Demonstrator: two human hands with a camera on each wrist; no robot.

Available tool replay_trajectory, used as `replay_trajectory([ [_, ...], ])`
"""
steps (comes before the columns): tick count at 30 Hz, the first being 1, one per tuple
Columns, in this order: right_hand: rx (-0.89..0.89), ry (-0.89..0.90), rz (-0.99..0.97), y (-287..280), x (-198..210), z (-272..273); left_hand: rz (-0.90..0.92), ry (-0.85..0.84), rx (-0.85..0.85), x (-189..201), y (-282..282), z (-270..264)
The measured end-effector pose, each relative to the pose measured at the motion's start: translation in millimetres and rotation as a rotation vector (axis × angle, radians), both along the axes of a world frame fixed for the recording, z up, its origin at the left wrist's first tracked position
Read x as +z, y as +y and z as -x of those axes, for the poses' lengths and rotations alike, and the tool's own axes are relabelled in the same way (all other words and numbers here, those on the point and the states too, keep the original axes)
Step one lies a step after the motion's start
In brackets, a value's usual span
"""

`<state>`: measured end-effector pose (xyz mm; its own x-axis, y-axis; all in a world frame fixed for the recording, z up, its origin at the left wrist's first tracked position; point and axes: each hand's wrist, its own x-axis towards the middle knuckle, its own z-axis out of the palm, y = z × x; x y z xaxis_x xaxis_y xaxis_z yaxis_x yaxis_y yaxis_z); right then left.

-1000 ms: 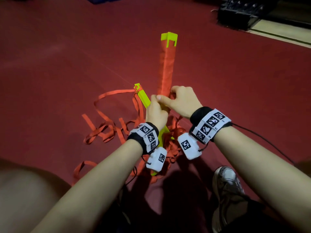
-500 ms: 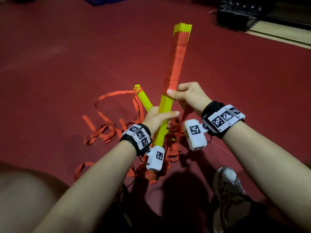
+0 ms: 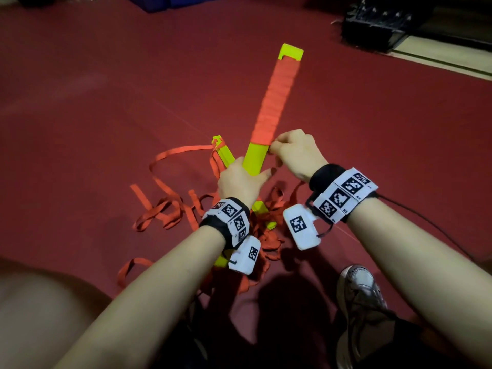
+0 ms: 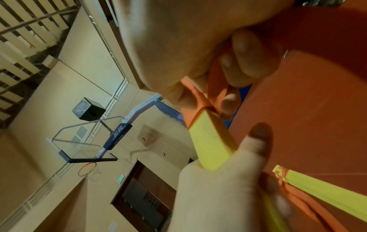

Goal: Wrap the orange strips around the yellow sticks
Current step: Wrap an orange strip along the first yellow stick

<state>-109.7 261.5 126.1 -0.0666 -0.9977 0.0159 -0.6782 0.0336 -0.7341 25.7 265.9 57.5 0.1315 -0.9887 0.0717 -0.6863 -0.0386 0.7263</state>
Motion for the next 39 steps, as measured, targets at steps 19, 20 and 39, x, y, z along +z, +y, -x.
replay_trajectory([
  [19,-0.104,-0.536,0.007,-8,-19,28,-0.461,0.973,-0.417,-5,7,9],
  [20,-0.091,-0.544,0.001,-7,-21,28,-0.545,1.029,-0.418,-4,8,10],
  [39,-0.03,0.159,0.019,-2,-6,22,-0.364,0.353,-0.27,-11,-6,5],
])
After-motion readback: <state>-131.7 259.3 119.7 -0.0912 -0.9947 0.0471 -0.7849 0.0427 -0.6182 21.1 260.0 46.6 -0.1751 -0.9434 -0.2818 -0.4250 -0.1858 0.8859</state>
